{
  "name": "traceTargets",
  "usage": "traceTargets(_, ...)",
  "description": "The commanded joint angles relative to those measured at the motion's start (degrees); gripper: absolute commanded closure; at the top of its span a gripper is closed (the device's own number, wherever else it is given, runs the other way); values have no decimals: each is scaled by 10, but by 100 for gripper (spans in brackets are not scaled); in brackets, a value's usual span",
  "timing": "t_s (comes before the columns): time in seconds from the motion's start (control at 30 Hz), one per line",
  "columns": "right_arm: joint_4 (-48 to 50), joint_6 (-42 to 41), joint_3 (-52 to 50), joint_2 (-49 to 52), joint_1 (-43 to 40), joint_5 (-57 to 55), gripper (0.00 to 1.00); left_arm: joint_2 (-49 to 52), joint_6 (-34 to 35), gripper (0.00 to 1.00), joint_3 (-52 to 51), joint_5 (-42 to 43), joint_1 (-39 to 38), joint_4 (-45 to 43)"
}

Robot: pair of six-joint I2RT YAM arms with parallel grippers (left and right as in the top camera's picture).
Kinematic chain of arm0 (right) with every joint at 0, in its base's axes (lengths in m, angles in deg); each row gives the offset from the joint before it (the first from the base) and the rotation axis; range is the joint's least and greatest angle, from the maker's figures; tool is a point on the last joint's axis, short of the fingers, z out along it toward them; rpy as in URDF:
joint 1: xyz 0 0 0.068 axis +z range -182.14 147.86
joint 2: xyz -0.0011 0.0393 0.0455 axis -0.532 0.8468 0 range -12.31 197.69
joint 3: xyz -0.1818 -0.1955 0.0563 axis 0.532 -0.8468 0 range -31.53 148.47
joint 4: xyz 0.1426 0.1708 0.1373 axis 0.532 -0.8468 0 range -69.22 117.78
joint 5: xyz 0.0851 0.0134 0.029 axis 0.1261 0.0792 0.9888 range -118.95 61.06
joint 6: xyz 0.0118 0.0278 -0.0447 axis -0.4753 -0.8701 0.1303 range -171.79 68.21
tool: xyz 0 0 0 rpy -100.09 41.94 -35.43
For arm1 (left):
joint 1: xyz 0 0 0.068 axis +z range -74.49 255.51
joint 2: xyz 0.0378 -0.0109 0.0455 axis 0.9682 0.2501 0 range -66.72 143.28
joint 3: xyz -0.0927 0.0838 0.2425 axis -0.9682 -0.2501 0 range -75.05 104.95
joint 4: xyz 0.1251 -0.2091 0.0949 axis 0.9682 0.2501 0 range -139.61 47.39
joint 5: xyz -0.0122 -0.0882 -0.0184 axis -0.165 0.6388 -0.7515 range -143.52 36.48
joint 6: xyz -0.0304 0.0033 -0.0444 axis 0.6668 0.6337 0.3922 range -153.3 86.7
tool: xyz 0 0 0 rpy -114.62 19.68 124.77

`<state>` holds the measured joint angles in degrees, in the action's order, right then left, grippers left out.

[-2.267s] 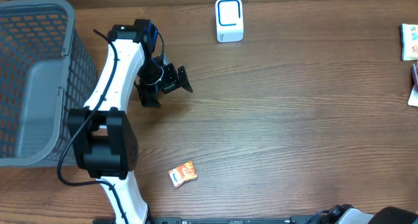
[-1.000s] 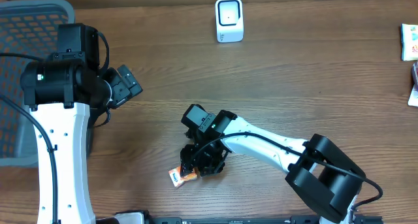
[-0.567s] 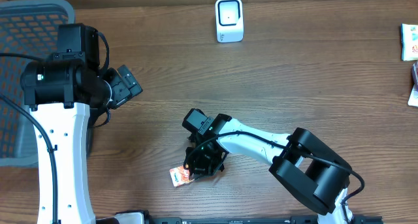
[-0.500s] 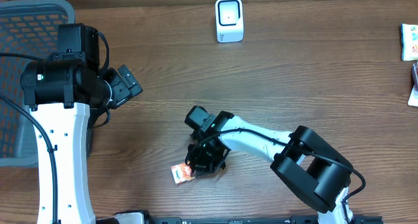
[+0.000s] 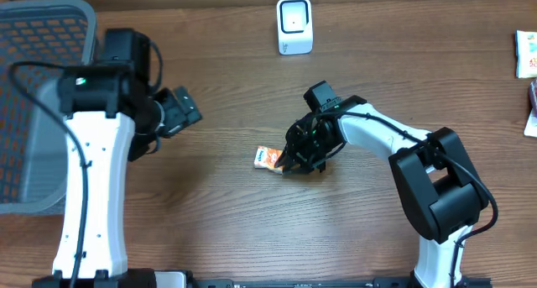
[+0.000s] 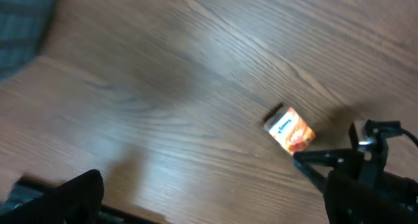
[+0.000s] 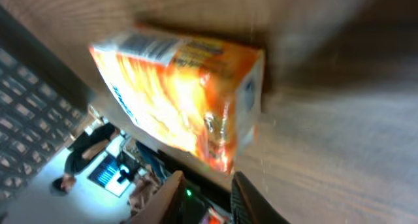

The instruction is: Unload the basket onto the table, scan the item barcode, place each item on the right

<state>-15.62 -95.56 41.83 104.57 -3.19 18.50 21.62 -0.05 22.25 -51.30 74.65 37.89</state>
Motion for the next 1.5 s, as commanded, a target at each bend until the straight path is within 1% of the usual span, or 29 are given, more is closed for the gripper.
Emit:
traceTargets(0.0, -22, 47, 1, -18, 5, 1, 74, 17, -29, 0, -38, 46, -23, -23)
traceTargets(0.07, -62, 64, 21, -42, 3, -62, 69, 26, -29, 9, -56, 49, -38, -34)
traceTargets(0.1, -84, 80, 36, -56, 0, -99, 57, 30, -29, 14, -65, 49, -44, -38)
traceTargets(0.13, -100, 113, 53, -69, -4, -124, 24, 34, -28, 16, -75, 49, -50, -43)
traceTargets(0.17, -109, 146, 66, -76, -8, -135, 17, 38, -28, 20, -83, 49, -55, -49)
traceTargets(0.2, -110, 175, 77, -82, -13, -140, 27, 43, -28, 24, -92, 49, -60, -57)
traceTargets(0.23, -107, 196, 85, -83, -19, -143, 41, 49, -28, 30, -101, 49, -66, -67)
traceTargets(0.27, -103, 199, 87, -83, -21, -144, 46, 51, -28, 32, -103, 49, -67, -69)
traceTargets(0.3, -92, 198, 86, -83, -24, -149, 54, 58, -28, 35, -106, 49, -70, -74)
traceTargets(0.33, -82, 198, 83, -80, -25, -159, 59, 63, -28, 38, -106, 49, -73, -74)
traceTargets(0.37, -78, 198, 83, -77, -24, -169, 63, 70, -28, 42, -106, 49, -75, -74)
traceTargets(0.43, -66, 198, 83, -66, -23, -182, 73, 84, -28, 54, -106, 50, -80, -73)
traceTargets(0.47, -52, 195, 81, -55, -20, -182, 78, 90, -28, 64, -106, 52, -83, -73)
traceTargets(0.5, -44, 186, 80, -47, -17, -183, 82, 98, -28, 81, -107, 54, -85, -72)
traceTargets(0.57, -38, 164, 80, -30, -12, -183, 91, 108, -28, 96, -107, 53, -89, -67)
traceTargets(0.63, -33, 154, 80, -12, -5, -183, 96, 116, -28, 96, -107, 54, -92, -62)
traceTargets(0.73, -30, 134, 80, 13, 9, -183, 96, 129, -28, 96, -108, 53, -102, -62)
traceTargets(0.87, -30, 133, 80, 28, 38, -183, 96, 146, -28, 96, -109, 53, -118, -65)
traceTargets(0.97, -56, 107, 80, 28, 61, -178, 96, 171, -24, 96, -113, 54, -129, -64)
traceTargets(1.07, -89, 105, 81, 25, 66, -166, 96, 187, -24, 96, -135, 54, -143, -71)
traceTargets(1.13, -95, 106, 82, 15, 57, -156, 96, 195, -24, 96, -160, 67, -153, -88)
traceTargets(1.27, -123, 108, 106, -19, 13, -148, 96, 197, -23, 96, -221, 142, -168, -149)
traceTargets(1.3, -128, 110, 110, -22, 5, -148, 96, 197, -23, 96, -231, 152, -171, -164)
traceTargets(1.33, -131, 122, 117, -28, -10, -148, 91, 198, -2, 96, -251, 158, -176, -188)
traceTargets(1.37, -132, 128, 119, -29, -19, -148, 83, 198, 15, 96, -263, 157, -179, -201)
traceTargets(1.4, -136, 138, 118, -30, -33, -148, 79, 198, 38, 96, -283, 156, -182, -228)
traceTargets(1.47, -140, 152, 117, -28, -43, -155, 80, 198, 59, 96, -311, 156, -183, -267)
